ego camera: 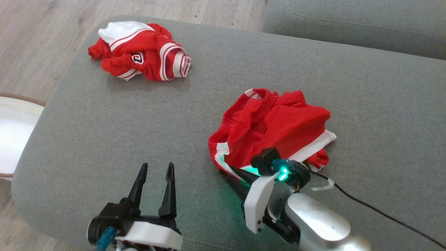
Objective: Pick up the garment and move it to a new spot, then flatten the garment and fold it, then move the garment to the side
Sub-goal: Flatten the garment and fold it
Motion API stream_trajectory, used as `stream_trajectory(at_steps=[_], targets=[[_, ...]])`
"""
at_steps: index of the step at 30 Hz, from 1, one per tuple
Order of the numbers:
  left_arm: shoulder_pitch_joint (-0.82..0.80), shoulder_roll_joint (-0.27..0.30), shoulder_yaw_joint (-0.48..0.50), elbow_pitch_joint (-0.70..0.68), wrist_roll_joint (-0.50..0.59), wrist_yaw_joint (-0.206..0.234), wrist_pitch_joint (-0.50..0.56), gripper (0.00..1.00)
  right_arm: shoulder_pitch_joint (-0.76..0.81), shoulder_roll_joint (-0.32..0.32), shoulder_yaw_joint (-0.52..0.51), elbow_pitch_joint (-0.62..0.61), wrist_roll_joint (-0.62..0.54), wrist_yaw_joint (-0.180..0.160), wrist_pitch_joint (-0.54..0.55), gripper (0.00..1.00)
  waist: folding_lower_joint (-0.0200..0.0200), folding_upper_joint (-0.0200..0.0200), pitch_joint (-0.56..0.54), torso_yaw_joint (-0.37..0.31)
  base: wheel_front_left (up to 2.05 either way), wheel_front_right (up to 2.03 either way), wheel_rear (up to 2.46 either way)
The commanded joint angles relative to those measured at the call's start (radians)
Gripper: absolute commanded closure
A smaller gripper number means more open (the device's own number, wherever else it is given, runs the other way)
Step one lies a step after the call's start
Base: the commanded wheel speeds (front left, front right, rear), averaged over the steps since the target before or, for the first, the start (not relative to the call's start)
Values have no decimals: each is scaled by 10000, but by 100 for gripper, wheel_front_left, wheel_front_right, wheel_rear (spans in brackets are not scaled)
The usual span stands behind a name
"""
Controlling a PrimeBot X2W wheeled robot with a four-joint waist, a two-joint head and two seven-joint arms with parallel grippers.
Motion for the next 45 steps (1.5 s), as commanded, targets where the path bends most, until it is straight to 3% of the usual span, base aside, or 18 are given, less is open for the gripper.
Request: stream_trajectory(at_steps=[1,6,11,19,23,27,32,38,40,42,43,45], targets=[[-253,135,414,-260,-38,61,-117,0,-237,199,135,-334,96,75,-183,0,0,-1,-15,-46,0,0,0],[-254,149,404,-198,-59,66,-135,0,-344,199,136,-391,150,75,-698,0,0,-1,-138,-314,0,0,0],[-223,190,399,-227,-63,115,-122,0,-212,200,-669,-455,-107,75,-1268,0,0,-1,-328,-658,0,0,0],[-128,261,394,-394,-93,197,-106,0,225,178,-3859,268,-1635,75,-1767,0,0,-1,-289,-978,0,0,0],[-204,262,341,-445,-88,172,-98,0,178,37,-5536,756,-2730,75,-1577,0,0,-1,-37,-920,0,0,0],[-321,224,269,-409,-77,134,-95,0,-46,-39,-6580,1197,-3535,75,-1282,0,0,-1,224,-735,0,0,0],[-459,180,242,-327,-79,103,-126,0,-373,-4,-7330,1776,-4060,75,-977,0,0,-1,475,-497,0,0,0],[-532,168,250,-244,-88,69,-178,0,-775,76,-7318,2489,-4128,75,-784,0,0,-1,656,-407,0,0,0],[-544,162,241,-217,-84,66,-191,0,-872,97,-7220,2758,-4093,75,-624,52,0,-1,678,-417,0,0,0],[-550,157,231,-191,-80,69,-201,0,-933,121,-7062,2971,-3999,75,-470,77,0,-1,677,-445,0,0,0],[-549,158,229,-175,-79,75,-205,0,-955,132,-6970,3038,-3931,75,-445,100,0,-1,664,-475,0,0,0],[-544,161,230,-156,-78,84,-208,0,-964,143,-6880,3089,-3858,75,-445,100,0,-1,640,-512,0,0,0]])
